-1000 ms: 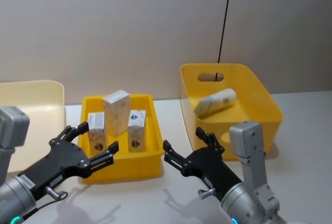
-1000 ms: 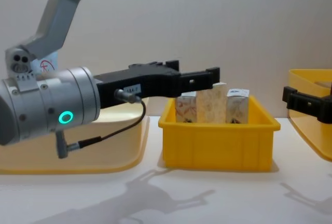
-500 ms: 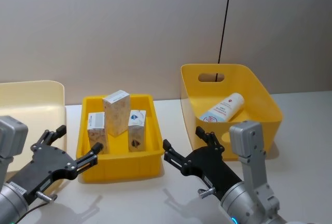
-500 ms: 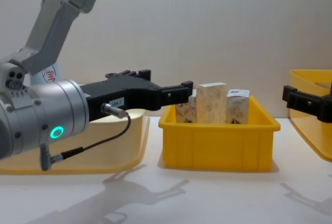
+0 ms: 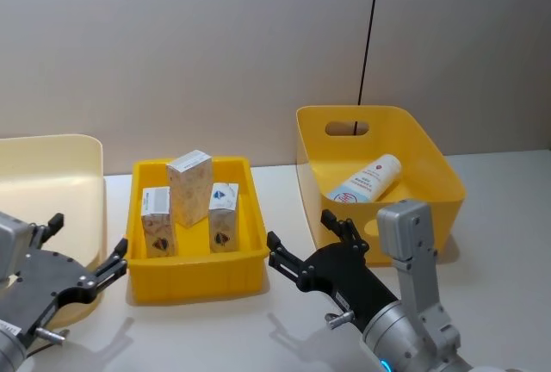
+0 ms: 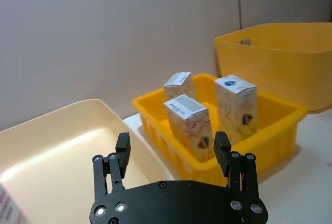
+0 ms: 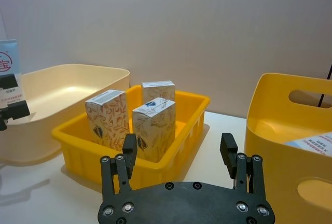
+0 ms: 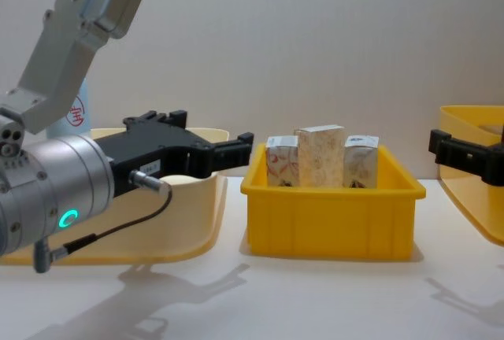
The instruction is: Bimanual collaborative sorting of washing and personal care products
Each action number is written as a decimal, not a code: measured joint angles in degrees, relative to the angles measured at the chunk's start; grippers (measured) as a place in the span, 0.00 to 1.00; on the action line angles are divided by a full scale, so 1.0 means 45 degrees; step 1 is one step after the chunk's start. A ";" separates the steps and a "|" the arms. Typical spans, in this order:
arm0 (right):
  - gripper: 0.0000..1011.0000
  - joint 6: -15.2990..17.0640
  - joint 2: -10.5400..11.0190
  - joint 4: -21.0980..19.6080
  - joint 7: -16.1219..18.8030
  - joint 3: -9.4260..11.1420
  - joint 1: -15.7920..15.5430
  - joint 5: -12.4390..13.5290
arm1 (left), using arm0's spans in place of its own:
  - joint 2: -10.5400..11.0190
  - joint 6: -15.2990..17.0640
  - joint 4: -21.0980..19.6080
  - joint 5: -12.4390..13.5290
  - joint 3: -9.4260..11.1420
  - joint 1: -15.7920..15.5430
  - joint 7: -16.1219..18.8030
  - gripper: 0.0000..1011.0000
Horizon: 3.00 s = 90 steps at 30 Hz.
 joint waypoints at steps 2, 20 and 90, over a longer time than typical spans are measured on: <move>0.99 0.0000 0.0000 0.0000 0.0000 0.0000 0.0000 0.0000 | 0.0019 -0.0011 -0.0058 0.0145 -0.0008 0.0068 0.0258 0.99; 0.99 0.0048 0.0033 -0.0008 0.0074 0.0038 -0.0042 0.0009 | 0.0093 -0.0049 -0.0290 0.0764 -0.0038 0.0386 0.1341 0.99; 0.99 0.0481 -0.2057 0.5682 0.1578 -0.1215 0.4849 -0.1167 | 0.0088 -0.0040 -0.0282 0.0764 -0.0035 0.0386 0.1341 0.99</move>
